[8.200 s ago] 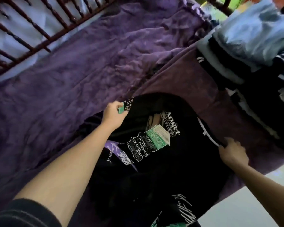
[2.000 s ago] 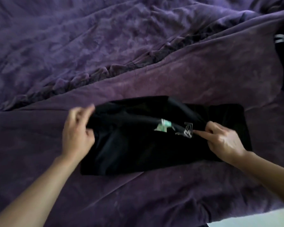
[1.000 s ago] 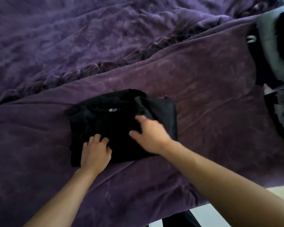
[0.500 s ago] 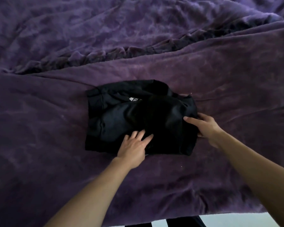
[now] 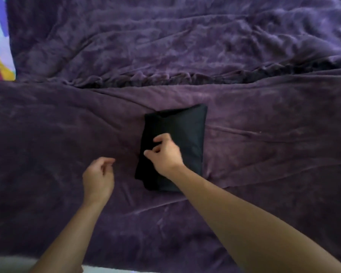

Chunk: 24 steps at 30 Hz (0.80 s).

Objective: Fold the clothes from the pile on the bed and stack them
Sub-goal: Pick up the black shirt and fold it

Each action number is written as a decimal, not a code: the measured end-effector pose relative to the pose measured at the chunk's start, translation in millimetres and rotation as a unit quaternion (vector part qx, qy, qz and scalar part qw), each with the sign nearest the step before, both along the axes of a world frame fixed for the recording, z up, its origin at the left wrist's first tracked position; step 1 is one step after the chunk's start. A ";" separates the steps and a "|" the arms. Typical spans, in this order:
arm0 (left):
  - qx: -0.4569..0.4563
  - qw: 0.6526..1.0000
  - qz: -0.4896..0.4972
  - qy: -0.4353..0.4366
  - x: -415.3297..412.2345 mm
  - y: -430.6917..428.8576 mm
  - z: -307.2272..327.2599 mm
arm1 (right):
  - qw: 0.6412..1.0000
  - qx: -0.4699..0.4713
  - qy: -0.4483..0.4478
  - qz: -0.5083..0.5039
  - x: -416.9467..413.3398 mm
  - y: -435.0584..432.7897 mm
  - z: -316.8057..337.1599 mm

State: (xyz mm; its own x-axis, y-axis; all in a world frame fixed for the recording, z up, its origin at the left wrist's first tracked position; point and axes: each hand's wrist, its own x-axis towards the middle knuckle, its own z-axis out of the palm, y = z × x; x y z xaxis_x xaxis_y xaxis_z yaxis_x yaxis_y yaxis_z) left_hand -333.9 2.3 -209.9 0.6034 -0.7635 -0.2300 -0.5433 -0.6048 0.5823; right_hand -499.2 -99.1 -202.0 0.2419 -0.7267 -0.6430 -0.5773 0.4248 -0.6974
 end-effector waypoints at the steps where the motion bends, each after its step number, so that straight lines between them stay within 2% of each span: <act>1: 0.007 1.000 0.013 -0.003 7.6 4.6 -2.1 | 0.999 0.020 -0.012 0.034 10.2 3.2 -7.7; 3: 0.008 0.999 0.029 -0.027 12.0 6.2 -5.4 | 0.998 -0.030 -0.008 0.063 10.0 6.1 -17.2; 5: -0.023 0.998 0.017 -0.057 -0.5 -2.9 -5.9 | 0.987 -0.156 0.006 0.049 -10.8 6.6 -19.8; 7: -0.076 0.992 -0.048 -0.091 -27.5 -21.0 -4.1 | 0.957 -0.282 0.056 0.036 -41.6 4.3 -20.6; 9: -0.097 0.978 -0.134 -0.131 -59.4 -46.0 -2.6 | 0.925 -0.348 0.145 0.057 -71.7 -1.6 -21.9; 11: -0.071 0.957 -0.223 -0.172 -83.1 -75.7 -7.7 | 0.913 -0.320 0.230 0.109 -91.0 -11.0 -28.6; 13: 0.003 0.934 -0.296 -0.201 -91.2 -102.9 -21.8 | 0.909 -0.272 0.281 0.145 -99.5 -17.1 -40.6; 17: 0.113 0.903 -0.345 -0.229 -66.1 -125.5 -76.6 | 0.913 -0.214 0.302 0.171 -98.1 -2.6 -78.2; 20: 0.115 0.891 -0.364 -0.244 -51.4 -129.1 -103.4 | 0.918 -0.179 0.318 0.153 -88.4 13.7 -103.2; 24: 0.085 0.877 -0.397 -0.258 -44.7 -152.0 -109.4 | 0.923 -0.201 0.313 0.101 -80.5 14.2 -107.7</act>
State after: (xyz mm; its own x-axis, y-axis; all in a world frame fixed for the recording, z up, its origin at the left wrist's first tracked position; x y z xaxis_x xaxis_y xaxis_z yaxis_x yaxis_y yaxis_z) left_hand -378.6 -149.7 -319.3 -0.0451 -0.9710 -0.2348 -0.9969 0.0284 0.0739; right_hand -579.7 -84.9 -309.7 0.0714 -0.9174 -0.3916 -0.9597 0.0437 -0.2774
